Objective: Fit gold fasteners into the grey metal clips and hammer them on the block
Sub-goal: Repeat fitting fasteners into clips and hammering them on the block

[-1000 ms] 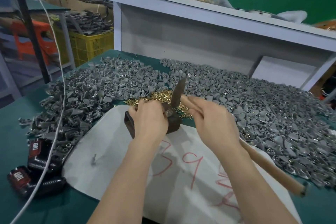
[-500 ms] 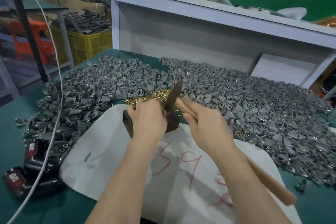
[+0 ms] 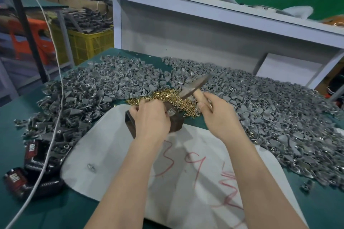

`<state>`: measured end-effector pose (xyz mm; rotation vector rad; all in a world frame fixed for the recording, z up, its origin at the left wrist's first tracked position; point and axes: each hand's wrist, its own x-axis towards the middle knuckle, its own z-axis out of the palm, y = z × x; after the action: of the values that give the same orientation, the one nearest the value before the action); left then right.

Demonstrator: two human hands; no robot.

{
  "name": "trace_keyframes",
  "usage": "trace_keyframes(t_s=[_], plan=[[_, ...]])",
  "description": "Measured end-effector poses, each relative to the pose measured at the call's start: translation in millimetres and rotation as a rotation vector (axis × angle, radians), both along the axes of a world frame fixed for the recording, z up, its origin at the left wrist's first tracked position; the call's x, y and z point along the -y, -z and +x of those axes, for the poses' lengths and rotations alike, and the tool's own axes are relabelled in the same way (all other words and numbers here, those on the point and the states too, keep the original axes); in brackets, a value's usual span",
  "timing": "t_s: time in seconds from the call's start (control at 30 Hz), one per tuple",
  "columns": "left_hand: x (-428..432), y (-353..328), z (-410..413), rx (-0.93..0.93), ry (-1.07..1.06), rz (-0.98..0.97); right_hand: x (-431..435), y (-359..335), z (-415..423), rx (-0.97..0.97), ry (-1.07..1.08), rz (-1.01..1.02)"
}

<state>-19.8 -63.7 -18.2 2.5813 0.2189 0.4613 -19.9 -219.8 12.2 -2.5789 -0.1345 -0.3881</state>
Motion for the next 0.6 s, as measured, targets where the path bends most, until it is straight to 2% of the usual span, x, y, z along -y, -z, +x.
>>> trace_keyframes(t_s=[0.1,0.13,0.2,0.27,0.33,0.43,0.5,0.57,0.6], plan=[[0.9,-0.4,-1.1,0.011,-0.001,0.004,3.7,11.3,8.7,-0.257,0.051,0.148],[0.9,-0.3,-1.0,0.01,-0.003,0.005,2.6,16.6,9.3,-0.325,0.072,0.148],[0.7,-0.1,-0.6,0.007,-0.004,-0.003,0.3,27.8,10.7,-0.379,0.105,0.019],[0.6,-0.6,-0.3,0.002,-0.005,-0.017,-2.8,34.1,10.1,-0.339,0.141,-0.112],[0.9,-0.8,-0.4,0.003,0.005,-0.036,-2.8,35.5,11.4,-0.247,0.138,-0.154],[4.2,-1.8,-2.2,0.038,0.04,-0.081,-9.7,25.4,9.8,-0.094,-0.066,0.055],[5.9,-3.3,-2.3,0.056,0.058,-0.089,-21.3,17.3,10.5,-0.121,-0.219,0.204],[5.2,-4.8,-1.3,0.082,0.052,-0.139,-25.7,12.1,18.8,-0.085,-0.189,0.246],[3.5,-6.1,-0.9,0.103,0.034,-0.186,-24.2,8.2,25.8,-0.012,-0.09,0.292]])
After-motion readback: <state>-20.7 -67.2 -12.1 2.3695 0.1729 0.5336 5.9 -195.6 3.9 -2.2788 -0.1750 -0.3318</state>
